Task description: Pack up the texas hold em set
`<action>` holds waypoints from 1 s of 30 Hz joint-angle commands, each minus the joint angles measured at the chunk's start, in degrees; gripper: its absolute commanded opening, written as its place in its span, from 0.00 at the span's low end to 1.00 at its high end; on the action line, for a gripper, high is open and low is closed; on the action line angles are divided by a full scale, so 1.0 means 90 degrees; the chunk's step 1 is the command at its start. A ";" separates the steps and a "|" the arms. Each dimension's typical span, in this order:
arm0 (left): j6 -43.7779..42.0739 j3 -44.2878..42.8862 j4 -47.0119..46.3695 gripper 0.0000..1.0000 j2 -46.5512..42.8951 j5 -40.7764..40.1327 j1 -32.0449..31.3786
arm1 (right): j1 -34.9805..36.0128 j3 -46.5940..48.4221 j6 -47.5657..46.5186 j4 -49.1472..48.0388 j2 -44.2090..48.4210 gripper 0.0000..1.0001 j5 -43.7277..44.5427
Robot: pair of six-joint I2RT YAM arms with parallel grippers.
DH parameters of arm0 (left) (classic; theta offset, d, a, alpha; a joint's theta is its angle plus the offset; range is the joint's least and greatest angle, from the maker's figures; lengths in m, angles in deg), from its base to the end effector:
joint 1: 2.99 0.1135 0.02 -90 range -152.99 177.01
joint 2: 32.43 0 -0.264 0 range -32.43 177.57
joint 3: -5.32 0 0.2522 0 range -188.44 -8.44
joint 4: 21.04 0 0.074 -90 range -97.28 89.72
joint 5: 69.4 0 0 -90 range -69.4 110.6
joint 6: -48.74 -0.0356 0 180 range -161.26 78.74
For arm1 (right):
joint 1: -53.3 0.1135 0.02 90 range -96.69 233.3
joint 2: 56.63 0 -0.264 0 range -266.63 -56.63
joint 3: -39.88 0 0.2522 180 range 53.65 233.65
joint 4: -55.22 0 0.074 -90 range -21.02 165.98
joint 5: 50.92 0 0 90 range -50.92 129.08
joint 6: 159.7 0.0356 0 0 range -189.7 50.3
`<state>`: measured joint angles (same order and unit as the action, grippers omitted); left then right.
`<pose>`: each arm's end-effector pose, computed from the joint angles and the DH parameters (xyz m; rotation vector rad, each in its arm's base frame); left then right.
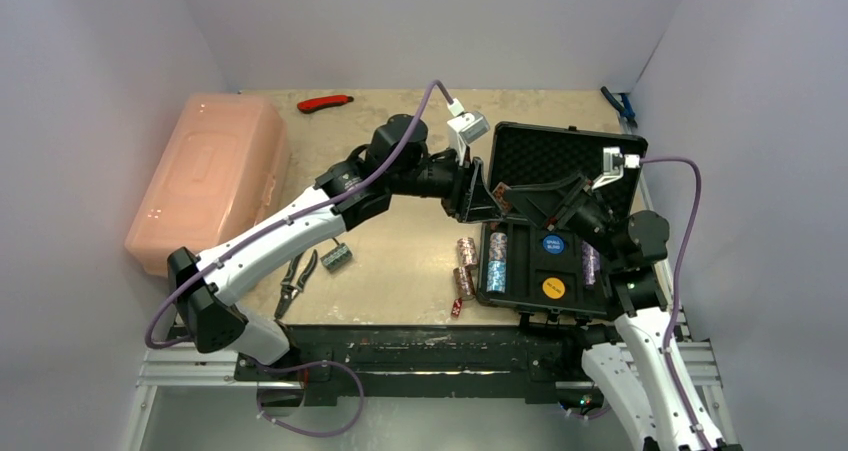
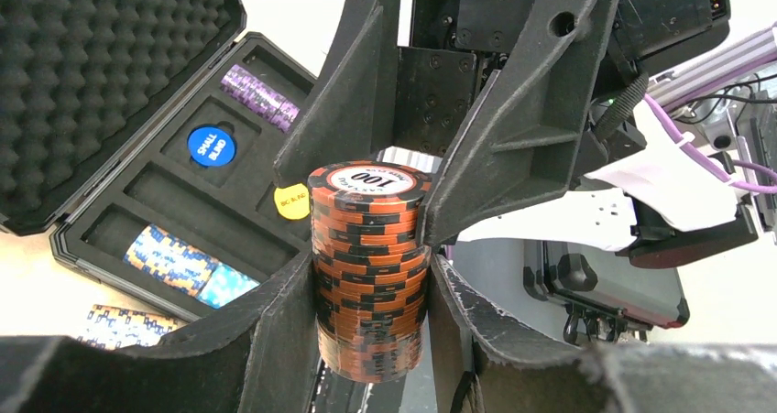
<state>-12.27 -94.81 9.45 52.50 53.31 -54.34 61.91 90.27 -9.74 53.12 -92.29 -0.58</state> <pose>0.1975 -0.2778 0.4152 0.8373 1.8978 -1.4506 0.1414 0.0444 0.3609 -0.0062 1.5008 1.4267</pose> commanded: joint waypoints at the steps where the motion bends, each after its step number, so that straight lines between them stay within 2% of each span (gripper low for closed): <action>1: 0.0125 -0.0471 -0.0843 0.00 0.0012 0.0038 0.0016 | 0.0030 0.0266 -0.0142 0.0354 0.0008 0.64 0.0409; 11: 0.0092 -0.0662 -0.0776 0.00 0.0305 -0.0021 0.0021 | 0.0077 0.0411 -0.0266 0.0763 -0.0105 0.63 0.0613; 17: 0.0099 -0.0751 -0.0795 0.00 0.0424 -0.0030 0.0016 | 0.0109 0.0579 -0.0606 0.1302 -0.0173 0.58 0.0881; 24: 0.0106 -0.0868 -0.0769 0.00 0.0560 -0.0098 0.0014 | 0.0119 0.0617 -0.0706 0.1532 -0.0187 0.43 0.0916; 28: 0.0164 -0.0942 -0.0697 0.00 0.0648 -0.0232 0.0019 | 0.0118 0.0673 -0.0763 0.1708 -0.0178 0.24 0.0937; 30: 0.0193 -0.0968 -0.0634 0.00 0.0661 -0.0313 0.0016 | 0.0119 0.0732 -0.0786 0.1742 -0.0187 0.10 0.0958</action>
<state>-11.77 -98.68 8.95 59.14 51.83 -54.32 62.67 94.16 -14.33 66.10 -93.74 6.67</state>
